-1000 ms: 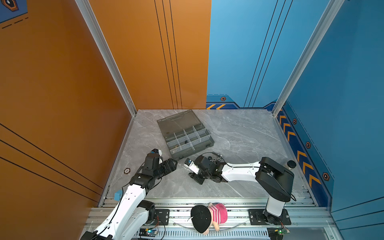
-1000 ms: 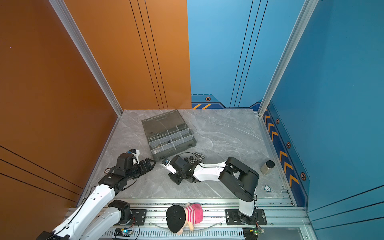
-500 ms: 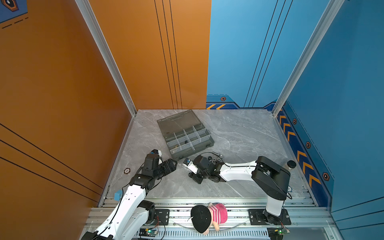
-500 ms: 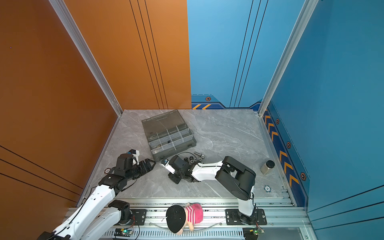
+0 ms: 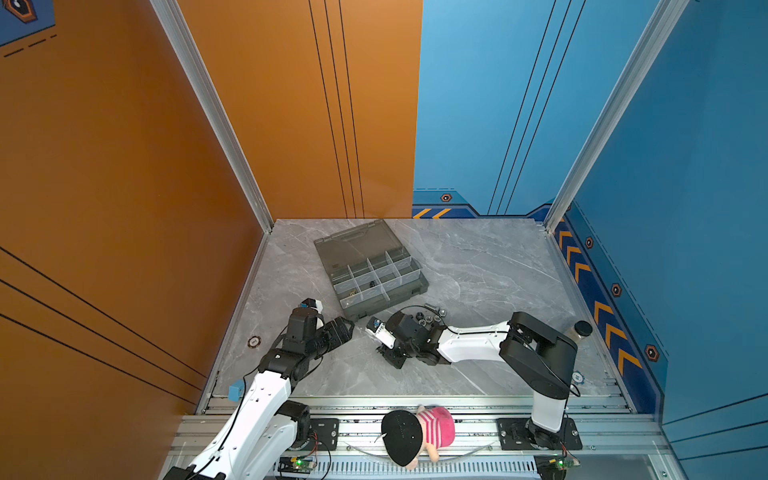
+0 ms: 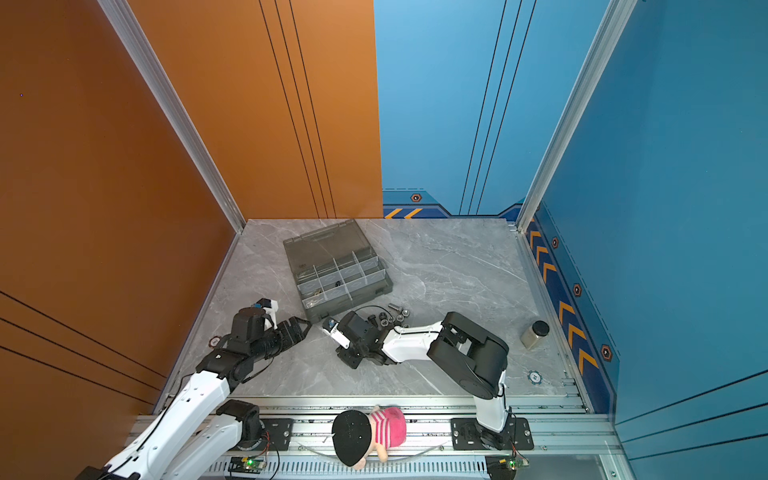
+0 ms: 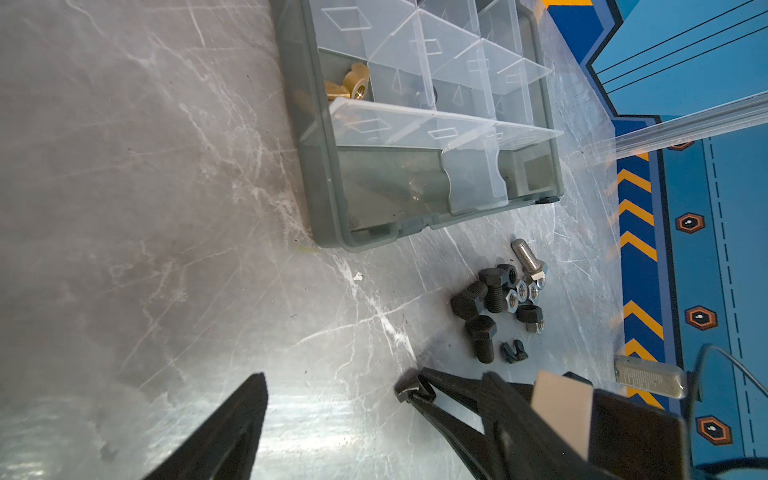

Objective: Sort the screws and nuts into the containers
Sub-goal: 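Close the right gripper on the black wing nut, then lift the black wing nut and carry it over a box compartment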

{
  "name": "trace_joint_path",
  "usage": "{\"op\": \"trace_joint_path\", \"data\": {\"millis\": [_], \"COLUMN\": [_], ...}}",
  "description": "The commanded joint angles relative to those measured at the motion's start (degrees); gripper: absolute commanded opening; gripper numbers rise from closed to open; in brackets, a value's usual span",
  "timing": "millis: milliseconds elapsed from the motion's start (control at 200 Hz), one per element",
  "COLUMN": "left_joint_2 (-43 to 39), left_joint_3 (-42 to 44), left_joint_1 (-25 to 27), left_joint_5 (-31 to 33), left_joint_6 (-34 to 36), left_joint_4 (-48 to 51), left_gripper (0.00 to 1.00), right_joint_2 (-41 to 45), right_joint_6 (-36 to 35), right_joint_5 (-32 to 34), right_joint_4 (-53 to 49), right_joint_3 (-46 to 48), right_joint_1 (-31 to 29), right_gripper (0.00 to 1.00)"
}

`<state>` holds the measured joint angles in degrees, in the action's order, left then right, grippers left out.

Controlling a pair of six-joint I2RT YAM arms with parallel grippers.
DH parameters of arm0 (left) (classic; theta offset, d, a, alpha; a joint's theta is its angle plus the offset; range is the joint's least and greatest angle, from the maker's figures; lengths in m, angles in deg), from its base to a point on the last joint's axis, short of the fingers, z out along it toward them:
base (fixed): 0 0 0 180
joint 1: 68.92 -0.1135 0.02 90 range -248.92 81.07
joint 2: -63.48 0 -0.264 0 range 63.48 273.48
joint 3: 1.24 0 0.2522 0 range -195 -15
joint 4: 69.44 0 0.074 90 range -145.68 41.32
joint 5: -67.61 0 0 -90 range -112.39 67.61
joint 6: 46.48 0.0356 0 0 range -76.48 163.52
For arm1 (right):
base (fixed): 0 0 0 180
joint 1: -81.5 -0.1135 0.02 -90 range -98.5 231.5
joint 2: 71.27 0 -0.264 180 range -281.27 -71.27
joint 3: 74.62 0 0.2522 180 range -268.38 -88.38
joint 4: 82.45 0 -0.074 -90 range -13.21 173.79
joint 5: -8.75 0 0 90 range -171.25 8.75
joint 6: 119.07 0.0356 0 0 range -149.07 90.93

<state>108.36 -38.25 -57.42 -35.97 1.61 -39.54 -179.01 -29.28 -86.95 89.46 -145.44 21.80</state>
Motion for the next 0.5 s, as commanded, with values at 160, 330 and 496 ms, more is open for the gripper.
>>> {"op": "trace_joint_path", "data": {"millis": [160, 330, 496], "left_joint_2": [-0.67, -1.15, -1.81], "left_joint_3": [1.34, 1.67, 1.97], "left_joint_1": [-0.70, -0.83, -1.20], "left_joint_5": [-0.92, -1.07, -1.14], "left_joint_6": [-0.30, -0.19, -0.32], "left_joint_4": [-0.32, -0.27, -0.15], "left_gripper": [0.82, 0.82, 0.83], "right_joint_2": [-0.94, 0.76, 4.04], "right_joint_6": [0.71, 2.46, 4.34], "right_joint_5": [0.39, -3.71, -9.43], "right_joint_4": [0.92, 2.16, 3.81], "right_joint_3": [-0.53, -0.21, -0.62], "right_joint_1": [0.65, 2.14, 5.21], "right_gripper": [0.10, 0.02, 0.00]}}
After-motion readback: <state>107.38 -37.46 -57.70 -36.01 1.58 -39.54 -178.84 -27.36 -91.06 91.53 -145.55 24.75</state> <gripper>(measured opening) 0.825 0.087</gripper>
